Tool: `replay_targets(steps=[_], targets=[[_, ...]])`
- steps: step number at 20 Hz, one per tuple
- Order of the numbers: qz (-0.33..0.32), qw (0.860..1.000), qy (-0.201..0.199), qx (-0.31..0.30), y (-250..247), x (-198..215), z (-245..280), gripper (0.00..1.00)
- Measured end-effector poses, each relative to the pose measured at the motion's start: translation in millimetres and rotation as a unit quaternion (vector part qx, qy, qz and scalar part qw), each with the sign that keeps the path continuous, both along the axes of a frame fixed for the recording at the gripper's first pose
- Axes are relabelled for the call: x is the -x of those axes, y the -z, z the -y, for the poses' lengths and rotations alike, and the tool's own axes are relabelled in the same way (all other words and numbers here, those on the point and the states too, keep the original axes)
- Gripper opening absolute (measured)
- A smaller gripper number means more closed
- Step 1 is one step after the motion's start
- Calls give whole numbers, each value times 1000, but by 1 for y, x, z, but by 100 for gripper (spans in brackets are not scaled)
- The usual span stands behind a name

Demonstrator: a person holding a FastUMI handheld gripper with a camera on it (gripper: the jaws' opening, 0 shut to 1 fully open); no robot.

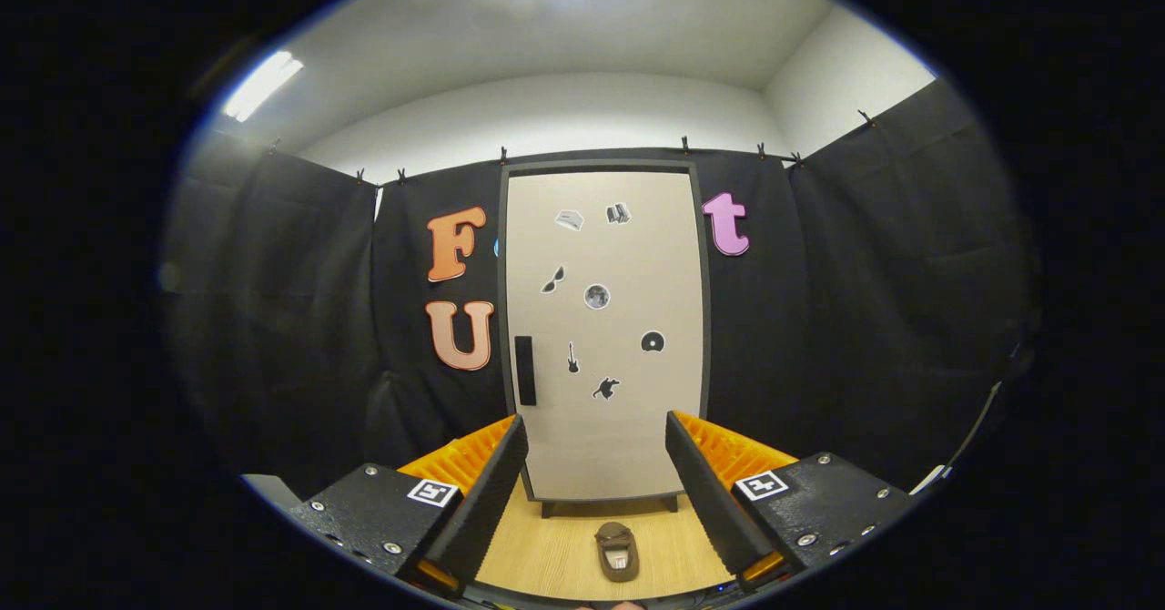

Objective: Open the shoe cabinet door, grab the shoes and put them into the shoe cabinet, then close the shoe cabinet door.

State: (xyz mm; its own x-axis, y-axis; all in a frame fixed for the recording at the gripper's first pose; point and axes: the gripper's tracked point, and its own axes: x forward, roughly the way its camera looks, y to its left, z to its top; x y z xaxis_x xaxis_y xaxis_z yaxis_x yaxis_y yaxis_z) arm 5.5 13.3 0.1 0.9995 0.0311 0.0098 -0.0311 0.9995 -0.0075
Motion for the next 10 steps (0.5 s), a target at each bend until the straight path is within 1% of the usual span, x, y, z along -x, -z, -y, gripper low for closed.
replay_targets(steps=[6, 10], targets=[[3, 1000, 2, -7, 2, -5, -3, 95], [10, 1000, 6, 2, 0, -10, -11, 95]])
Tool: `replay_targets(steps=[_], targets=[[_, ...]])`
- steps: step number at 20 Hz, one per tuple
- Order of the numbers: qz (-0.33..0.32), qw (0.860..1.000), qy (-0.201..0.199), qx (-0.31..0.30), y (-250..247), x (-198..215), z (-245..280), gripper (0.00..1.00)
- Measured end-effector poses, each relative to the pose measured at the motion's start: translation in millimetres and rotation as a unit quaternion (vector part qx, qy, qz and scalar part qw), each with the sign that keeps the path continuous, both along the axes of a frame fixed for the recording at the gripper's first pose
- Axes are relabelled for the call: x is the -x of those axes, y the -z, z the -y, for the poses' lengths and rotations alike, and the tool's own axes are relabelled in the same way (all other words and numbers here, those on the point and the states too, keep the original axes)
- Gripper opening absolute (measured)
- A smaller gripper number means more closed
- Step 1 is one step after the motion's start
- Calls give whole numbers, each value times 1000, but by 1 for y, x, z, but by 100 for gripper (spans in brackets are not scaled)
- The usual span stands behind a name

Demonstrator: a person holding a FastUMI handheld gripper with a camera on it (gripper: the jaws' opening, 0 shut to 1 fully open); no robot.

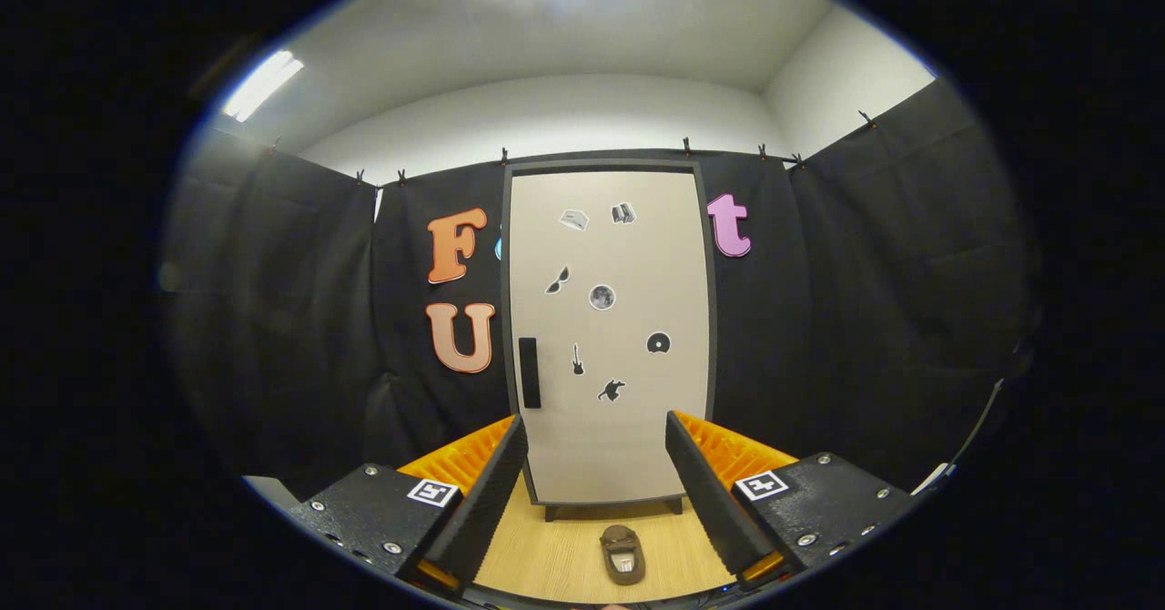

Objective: Open the shoe cabinet door, grab the shoes and put them into the shoe cabinet, then close the shoe cabinet door.

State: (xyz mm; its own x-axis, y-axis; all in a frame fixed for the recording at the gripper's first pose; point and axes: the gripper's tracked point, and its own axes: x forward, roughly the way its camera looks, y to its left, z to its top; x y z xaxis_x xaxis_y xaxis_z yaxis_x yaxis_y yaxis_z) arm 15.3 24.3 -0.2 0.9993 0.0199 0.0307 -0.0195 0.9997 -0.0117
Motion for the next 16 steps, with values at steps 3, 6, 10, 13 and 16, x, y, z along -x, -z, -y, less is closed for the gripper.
replay_targets(steps=[3, 6, 10, 13, 16], targets=[[-9, 1000, -2, -4, 8, -10, -13, 95], [-4, 1000, 0, 0, 8, -20, -27, 95], [-4, 1000, -4, -3, 12, -39, -47, 95], [-11, 1000, -7, -1, 18, -59, -60, 95], [-18, 1000, -14, 8, 25, -89, -74, 95]])
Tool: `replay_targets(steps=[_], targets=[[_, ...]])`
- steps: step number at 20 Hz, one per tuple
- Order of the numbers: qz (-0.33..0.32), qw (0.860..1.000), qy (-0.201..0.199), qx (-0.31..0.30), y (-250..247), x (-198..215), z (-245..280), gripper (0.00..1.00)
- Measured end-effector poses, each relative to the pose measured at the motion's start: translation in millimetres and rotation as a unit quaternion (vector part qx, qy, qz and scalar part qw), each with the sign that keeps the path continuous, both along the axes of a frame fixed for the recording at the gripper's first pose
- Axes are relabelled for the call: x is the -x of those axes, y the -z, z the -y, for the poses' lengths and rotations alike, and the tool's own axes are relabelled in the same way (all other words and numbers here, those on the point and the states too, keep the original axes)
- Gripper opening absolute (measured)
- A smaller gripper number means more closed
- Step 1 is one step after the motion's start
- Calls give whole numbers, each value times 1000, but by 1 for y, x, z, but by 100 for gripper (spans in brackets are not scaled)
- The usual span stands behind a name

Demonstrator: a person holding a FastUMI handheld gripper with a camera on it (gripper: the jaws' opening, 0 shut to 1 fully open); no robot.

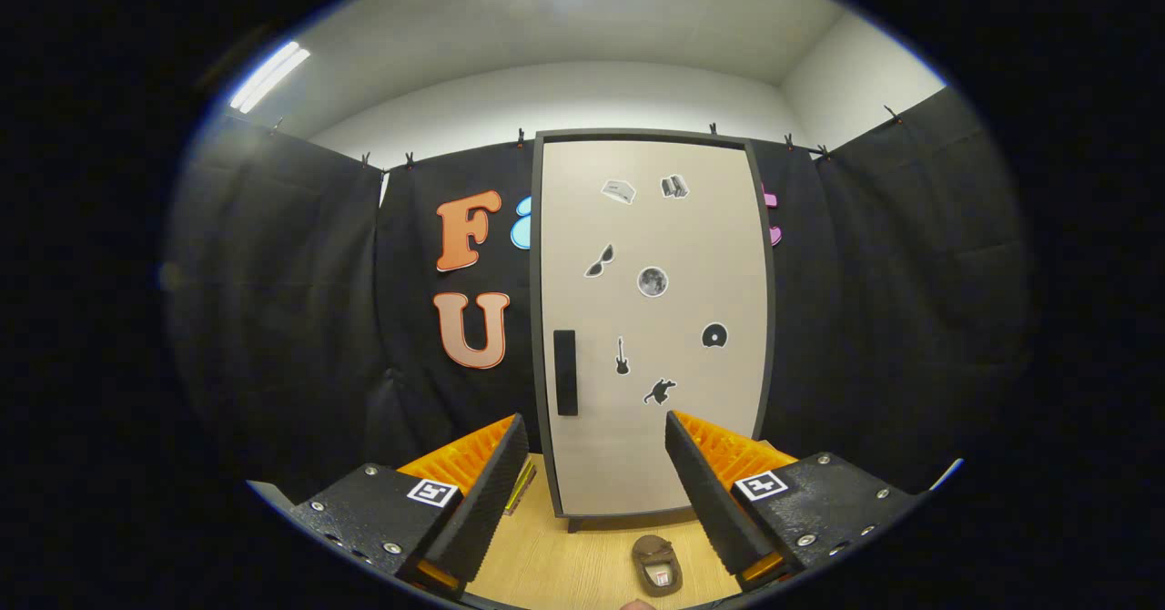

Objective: Open the shoe cabinet door, grab the shoes and put them into the shoe cabinet, then close the shoe cabinet door.

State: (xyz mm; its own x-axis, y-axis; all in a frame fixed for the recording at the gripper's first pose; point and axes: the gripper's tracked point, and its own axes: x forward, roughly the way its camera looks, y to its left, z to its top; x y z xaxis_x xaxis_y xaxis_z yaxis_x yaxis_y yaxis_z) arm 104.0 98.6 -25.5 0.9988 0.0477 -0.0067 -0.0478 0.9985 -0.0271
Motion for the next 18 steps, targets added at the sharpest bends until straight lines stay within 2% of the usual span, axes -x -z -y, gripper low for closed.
replay_targets(steps=[5, 13, 18], targets=[[-9, 1000, -21, -6, 17, -61, -22, 95], [-18, 999, -21, -18, 40, -158, -30, 95], [-20, 1000, -21, -3, 48, -202, -35, 87]])
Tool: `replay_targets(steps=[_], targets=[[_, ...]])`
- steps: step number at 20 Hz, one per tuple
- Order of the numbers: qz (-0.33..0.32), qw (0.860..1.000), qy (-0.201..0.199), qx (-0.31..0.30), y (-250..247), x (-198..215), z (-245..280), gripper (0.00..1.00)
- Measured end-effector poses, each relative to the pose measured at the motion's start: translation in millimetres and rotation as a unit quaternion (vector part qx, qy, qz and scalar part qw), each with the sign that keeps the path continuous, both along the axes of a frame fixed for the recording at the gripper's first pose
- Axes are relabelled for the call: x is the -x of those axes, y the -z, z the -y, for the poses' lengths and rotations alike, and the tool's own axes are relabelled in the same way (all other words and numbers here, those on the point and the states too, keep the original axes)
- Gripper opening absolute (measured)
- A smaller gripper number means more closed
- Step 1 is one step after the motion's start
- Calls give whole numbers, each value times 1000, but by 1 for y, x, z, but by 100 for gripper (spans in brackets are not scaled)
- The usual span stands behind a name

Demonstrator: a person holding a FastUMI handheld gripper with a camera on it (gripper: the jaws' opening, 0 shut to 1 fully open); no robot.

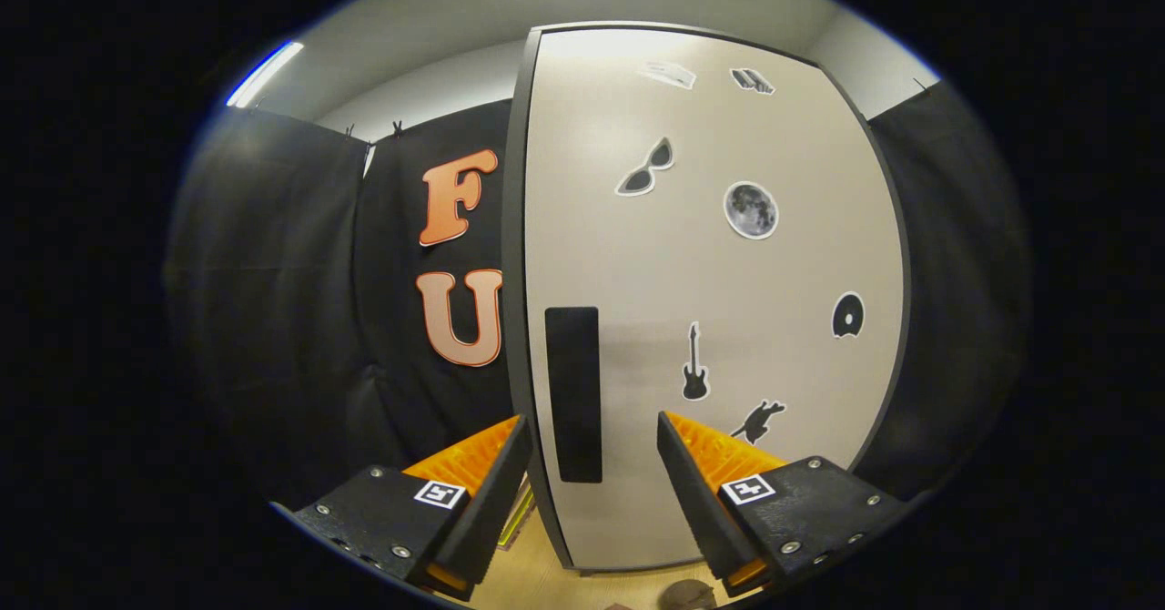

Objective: Open the shoe cabinet door, grab the shoes and put them into the shoe cabinet, then close the shoe cabinet door.

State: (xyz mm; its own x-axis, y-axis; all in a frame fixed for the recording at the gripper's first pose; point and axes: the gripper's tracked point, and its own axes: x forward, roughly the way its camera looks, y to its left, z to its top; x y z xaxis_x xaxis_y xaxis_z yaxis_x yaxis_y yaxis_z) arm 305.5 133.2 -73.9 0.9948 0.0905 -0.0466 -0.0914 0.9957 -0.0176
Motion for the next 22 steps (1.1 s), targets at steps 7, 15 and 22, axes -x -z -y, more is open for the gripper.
replay_targets(steps=[7, 15, 22], targets=[[-3, 1000, -4, 23, 6, -28, -13, 46], [-24, 1000, 4, -5, 9, -25, -13, 27], [-26, 999, 16, 9, 5, 0, -8, 21]])
